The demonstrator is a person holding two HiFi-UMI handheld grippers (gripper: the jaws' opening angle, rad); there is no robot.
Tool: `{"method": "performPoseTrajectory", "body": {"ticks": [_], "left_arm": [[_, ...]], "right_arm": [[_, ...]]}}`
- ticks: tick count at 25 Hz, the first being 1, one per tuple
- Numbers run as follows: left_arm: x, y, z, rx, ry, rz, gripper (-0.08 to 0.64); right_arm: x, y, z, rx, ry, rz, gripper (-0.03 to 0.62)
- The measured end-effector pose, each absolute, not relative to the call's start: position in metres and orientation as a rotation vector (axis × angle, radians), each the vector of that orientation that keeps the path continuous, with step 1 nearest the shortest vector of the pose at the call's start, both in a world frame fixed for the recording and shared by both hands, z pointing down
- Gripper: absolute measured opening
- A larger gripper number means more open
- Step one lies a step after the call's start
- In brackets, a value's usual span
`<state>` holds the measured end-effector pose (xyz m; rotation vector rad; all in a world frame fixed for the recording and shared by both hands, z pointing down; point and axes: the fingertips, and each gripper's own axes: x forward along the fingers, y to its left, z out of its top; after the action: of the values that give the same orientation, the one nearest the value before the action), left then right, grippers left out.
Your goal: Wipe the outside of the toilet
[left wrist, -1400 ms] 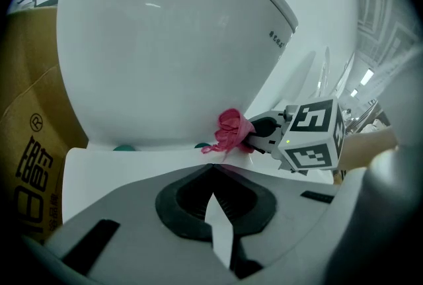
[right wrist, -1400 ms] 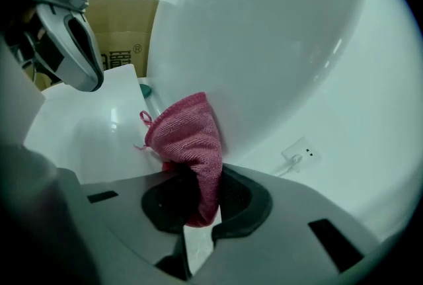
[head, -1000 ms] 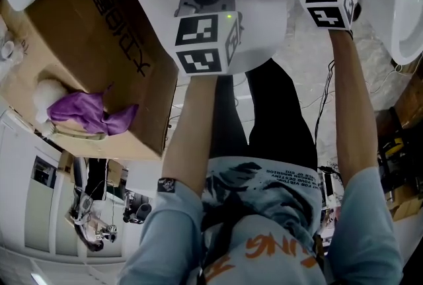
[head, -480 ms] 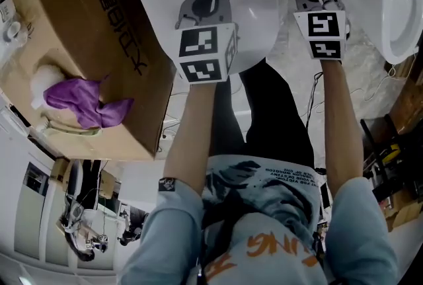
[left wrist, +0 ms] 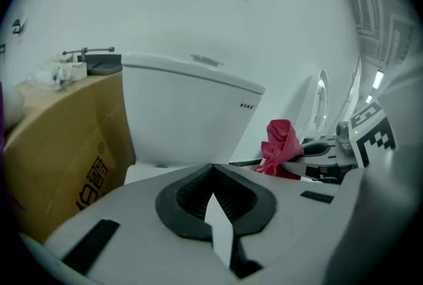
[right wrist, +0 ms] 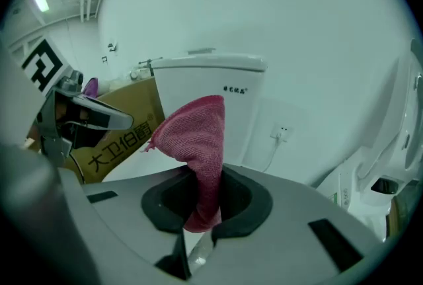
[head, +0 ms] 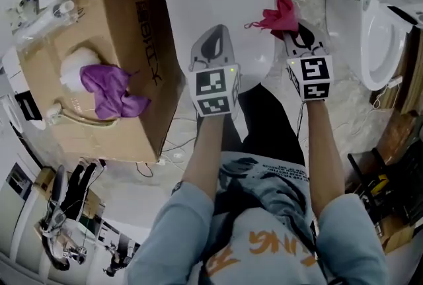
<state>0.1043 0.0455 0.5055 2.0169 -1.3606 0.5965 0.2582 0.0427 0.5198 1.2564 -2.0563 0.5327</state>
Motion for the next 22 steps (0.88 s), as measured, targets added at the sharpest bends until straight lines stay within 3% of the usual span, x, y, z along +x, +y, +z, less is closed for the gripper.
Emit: {"method": "performPoseTrajectory", "body": {"ticks": [7,22], "left_arm": [[0.046,0.034,0.43,1.957,-1.606,0.533,0.02],[0.016,0.019,0.263,1.992,-1.806,0.21,0.02]], "right_arm": [[0.215,0.037,0.443,1.265,-2.226,0.615,0.066],[0.167,0.013,0.285,1.353,-2.486,0.543,0.066]]}}
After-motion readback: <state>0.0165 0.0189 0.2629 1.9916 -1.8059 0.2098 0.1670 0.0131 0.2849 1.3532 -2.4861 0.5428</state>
